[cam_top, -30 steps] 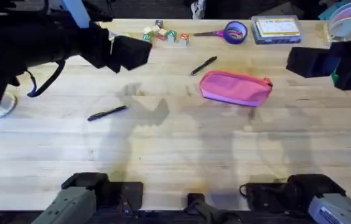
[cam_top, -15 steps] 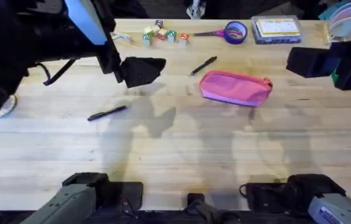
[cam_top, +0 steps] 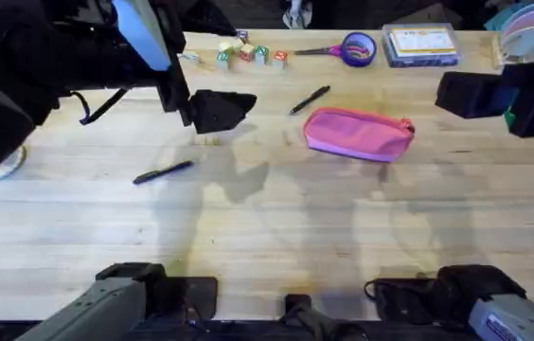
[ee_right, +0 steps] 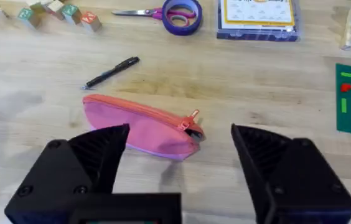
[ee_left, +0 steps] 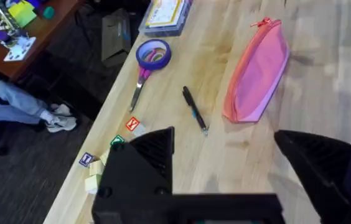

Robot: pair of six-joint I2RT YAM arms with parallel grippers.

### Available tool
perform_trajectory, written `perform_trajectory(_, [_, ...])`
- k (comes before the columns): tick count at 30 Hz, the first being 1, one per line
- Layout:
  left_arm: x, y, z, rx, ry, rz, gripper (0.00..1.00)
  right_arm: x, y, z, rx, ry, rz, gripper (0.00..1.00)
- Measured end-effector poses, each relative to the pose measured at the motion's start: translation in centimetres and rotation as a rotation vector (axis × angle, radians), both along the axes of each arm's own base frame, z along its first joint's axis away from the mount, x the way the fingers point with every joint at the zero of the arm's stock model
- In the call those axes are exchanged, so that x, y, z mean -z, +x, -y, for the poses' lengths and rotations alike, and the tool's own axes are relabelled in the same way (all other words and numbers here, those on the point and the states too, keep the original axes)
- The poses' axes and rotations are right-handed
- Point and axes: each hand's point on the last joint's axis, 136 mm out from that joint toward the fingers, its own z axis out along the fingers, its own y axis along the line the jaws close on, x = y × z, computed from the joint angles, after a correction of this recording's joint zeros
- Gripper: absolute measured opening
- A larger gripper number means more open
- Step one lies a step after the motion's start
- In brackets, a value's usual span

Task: Unzip the bag, pick up the pens from the table one at a time and place them inside, then zip the bag closed.

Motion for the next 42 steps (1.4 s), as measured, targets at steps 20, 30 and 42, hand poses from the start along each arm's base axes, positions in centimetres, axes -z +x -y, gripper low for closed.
perform_trajectory(20, [3.7, 1.4, 1.6, 0.157, -0.044, -0.051, 0.993, 0.0, 0.0, 0.0, -0.002, -0.003, 0.0, 0.998])
perform_trajectory(30, [5.8, 2.3, 6.6, 0.299, -0.035, -0.009, 0.993, 0.0, 0.0, 0.0, -0.004, -0.006, -0.002, 0.998])
perform_trajectory(42, [10.8, 4.2, 10.3, 0.347, -0.045, -0.089, 0.993, 0.1, -0.1, 0.0, -0.004, -0.006, -0.005, 0.998])
